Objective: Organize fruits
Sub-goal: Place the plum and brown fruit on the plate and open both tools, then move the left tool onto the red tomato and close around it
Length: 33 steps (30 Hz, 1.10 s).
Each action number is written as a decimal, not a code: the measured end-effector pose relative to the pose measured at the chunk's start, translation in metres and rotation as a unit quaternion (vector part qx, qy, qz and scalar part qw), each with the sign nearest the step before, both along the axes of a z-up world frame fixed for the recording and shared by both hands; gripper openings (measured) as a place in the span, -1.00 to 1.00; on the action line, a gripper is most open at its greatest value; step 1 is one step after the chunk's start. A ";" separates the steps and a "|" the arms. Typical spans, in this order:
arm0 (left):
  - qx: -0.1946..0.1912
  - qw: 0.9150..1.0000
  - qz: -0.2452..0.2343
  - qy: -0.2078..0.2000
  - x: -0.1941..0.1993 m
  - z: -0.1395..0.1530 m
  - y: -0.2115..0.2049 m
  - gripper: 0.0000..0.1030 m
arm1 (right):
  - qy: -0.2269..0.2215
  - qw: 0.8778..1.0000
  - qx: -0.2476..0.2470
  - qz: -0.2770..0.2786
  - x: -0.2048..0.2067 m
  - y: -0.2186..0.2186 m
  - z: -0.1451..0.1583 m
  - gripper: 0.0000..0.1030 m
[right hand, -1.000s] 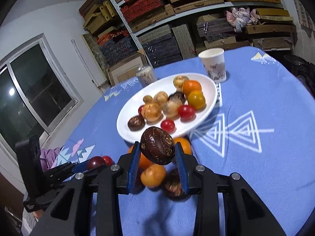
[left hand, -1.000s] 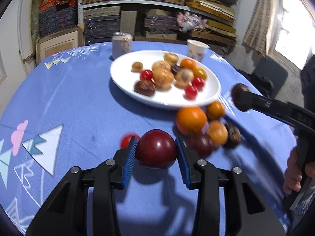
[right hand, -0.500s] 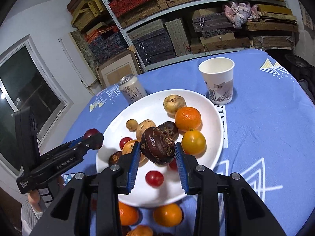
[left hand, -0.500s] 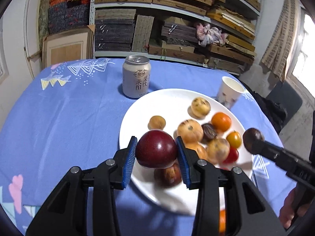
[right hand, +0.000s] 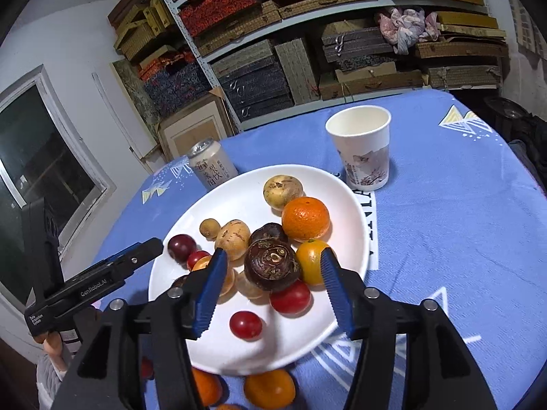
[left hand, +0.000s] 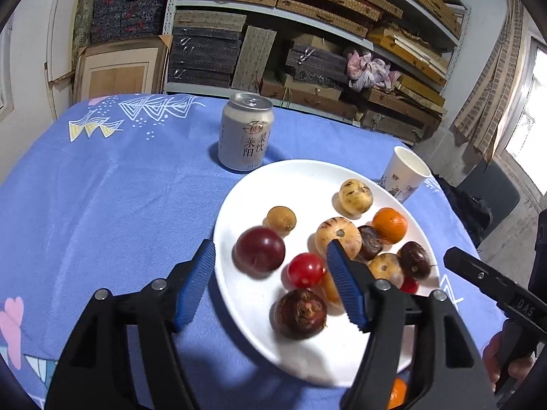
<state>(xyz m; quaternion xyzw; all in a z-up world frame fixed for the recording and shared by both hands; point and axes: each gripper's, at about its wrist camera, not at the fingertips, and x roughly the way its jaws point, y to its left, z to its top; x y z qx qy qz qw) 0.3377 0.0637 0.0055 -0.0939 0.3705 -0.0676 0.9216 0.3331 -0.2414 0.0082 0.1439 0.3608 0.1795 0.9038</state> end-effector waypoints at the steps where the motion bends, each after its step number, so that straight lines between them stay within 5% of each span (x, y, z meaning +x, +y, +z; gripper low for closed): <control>1: 0.001 1.000 0.002 -0.001 -0.006 0.003 0.002 0.34 | -0.004 1.000 0.000 -0.004 -0.007 -0.003 0.002 0.26; 6: 0.001 1.000 0.020 -0.013 -0.059 0.008 0.018 0.51 | -0.028 0.999 0.016 -0.022 -0.054 -0.017 0.008 0.55; 14: 0.027 0.999 0.016 0.019 -0.131 -0.024 0.023 0.52 | -0.041 0.998 0.026 -0.040 -0.116 -0.031 -0.004 0.78; 21: 0.106 0.994 -0.016 0.004 -0.147 -0.039 -0.008 0.51 | -0.043 0.997 0.031 -0.051 -0.128 -0.038 -0.008 0.79; 25: 0.091 0.995 -0.022 0.015 -0.144 -0.041 -0.007 0.50 | -0.040 0.998 0.024 -0.042 -0.128 -0.033 -0.009 0.79; 29: 0.065 0.996 -0.030 0.047 -0.132 -0.049 -0.004 0.15 | -0.041 0.999 0.010 -0.033 -0.129 -0.025 -0.010 0.79; 33: 0.057 0.997 -0.020 0.050 -0.127 -0.050 -0.001 0.14 | -0.040 0.999 0.000 -0.026 -0.130 -0.021 -0.011 0.79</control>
